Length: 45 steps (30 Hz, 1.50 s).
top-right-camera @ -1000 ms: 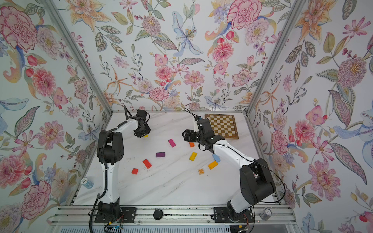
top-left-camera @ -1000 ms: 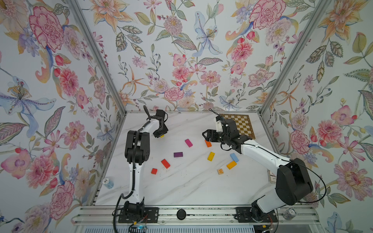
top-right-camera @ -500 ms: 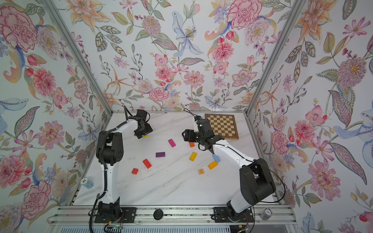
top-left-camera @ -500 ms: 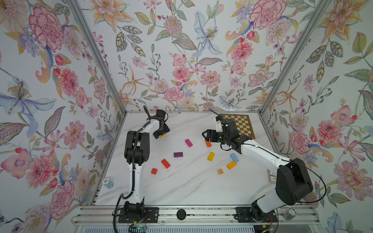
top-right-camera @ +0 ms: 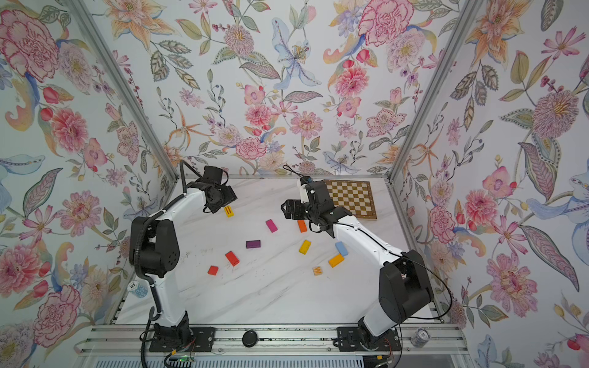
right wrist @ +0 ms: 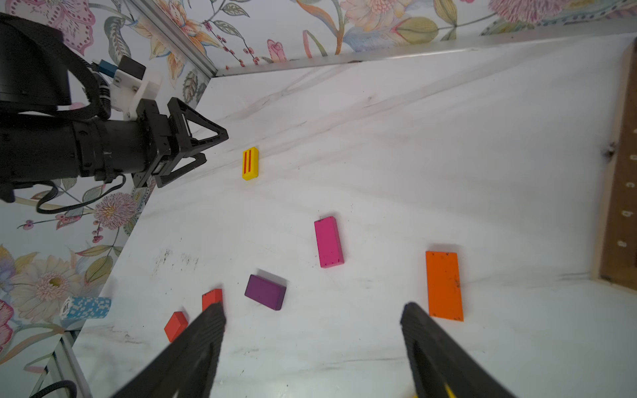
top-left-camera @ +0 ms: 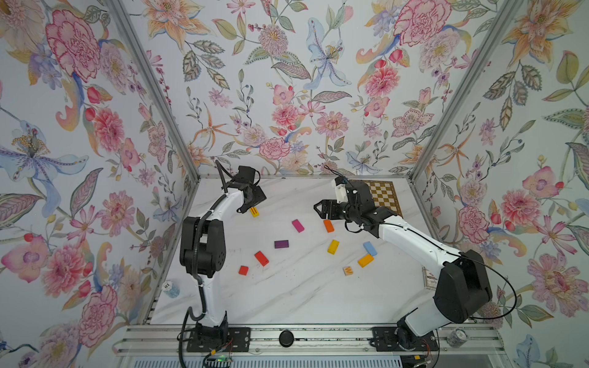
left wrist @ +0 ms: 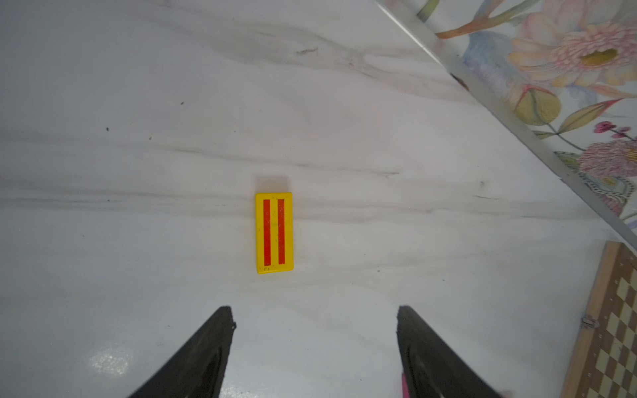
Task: Assemble the letter v with building blocks
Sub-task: Adjust the building block at the center of the board.
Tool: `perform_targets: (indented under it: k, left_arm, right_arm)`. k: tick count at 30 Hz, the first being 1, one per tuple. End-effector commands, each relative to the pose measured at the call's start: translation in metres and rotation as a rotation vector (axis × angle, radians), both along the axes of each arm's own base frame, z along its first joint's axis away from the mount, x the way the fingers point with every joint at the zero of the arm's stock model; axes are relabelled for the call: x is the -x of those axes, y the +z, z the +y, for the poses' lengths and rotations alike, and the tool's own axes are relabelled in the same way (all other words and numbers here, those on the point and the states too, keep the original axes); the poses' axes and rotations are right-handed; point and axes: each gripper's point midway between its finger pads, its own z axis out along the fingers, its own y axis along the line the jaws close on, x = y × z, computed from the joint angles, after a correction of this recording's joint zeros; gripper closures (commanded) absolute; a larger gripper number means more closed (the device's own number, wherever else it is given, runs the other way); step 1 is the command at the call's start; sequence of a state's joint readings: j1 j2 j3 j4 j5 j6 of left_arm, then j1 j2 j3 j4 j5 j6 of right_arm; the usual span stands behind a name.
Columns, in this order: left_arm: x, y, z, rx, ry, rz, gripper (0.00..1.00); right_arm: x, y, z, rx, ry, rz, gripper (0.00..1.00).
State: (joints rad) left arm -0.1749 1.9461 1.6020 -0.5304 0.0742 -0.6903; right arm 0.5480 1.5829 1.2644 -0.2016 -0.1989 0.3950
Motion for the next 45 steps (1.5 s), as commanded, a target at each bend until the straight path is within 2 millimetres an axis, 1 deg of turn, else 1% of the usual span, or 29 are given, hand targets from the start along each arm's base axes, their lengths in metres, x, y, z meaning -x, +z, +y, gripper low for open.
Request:
perform_targets:
  k: [1, 5, 7, 10, 15, 18, 23, 27, 34, 39, 45]
  left_arm:
    - [0.005, 0.044, 0.000, 0.028, -0.062, -0.135, 0.25]
    - [0.022, 0.076, 0.003, 0.032, -0.112, -0.239, 0.28]
    - [0.032, 0.086, 0.003, 0.027, -0.135, -0.281, 0.29]
    - [0.052, 0.101, 0.010, 0.008, -0.153, -0.343, 0.30]
    - [0.077, 0.110, 0.021, -0.037, -0.175, -0.386, 0.32]
    - [0.089, 0.116, 0.022, -0.062, -0.199, -0.419, 0.32]
    - [0.107, 0.121, 0.027, -0.094, -0.209, -0.462, 0.32]
    - [0.119, 0.121, 0.031, -0.113, -0.207, -0.489, 0.32]
    - [0.139, 0.115, 0.039, -0.151, -0.199, -0.477, 0.32]
    - [0.148, 0.111, 0.041, -0.146, -0.183, -0.478, 0.32]
    - [0.153, 0.104, 0.041, -0.133, -0.175, -0.473, 0.33]
  right_arm:
    - [0.009, -0.005, 0.013, 0.107, 0.087, 0.013, 0.13]
    - [0.012, -0.014, 0.025, 0.200, 0.150, 0.038, 0.11]
    - [0.012, -0.022, 0.031, 0.244, 0.179, 0.055, 0.11]
    - [0.012, -0.037, 0.038, 0.336, 0.221, 0.077, 0.11]
    - [0.006, -0.062, 0.046, 0.498, 0.260, 0.092, 0.13]
    - [0.008, -0.079, 0.058, 0.565, 0.316, 0.106, 0.15]
    - [0.011, -0.103, 0.070, 0.629, 0.380, 0.135, 0.16]
    - [0.011, -0.116, 0.072, 0.673, 0.418, 0.136, 0.16]
    - [0.016, -0.138, 0.071, 0.716, 0.465, 0.167, 0.16]
    - [0.025, -0.147, 0.083, 0.710, 0.524, 0.171, 0.16]
    - [0.042, -0.150, 0.105, 0.684, 0.609, 0.163, 0.16]
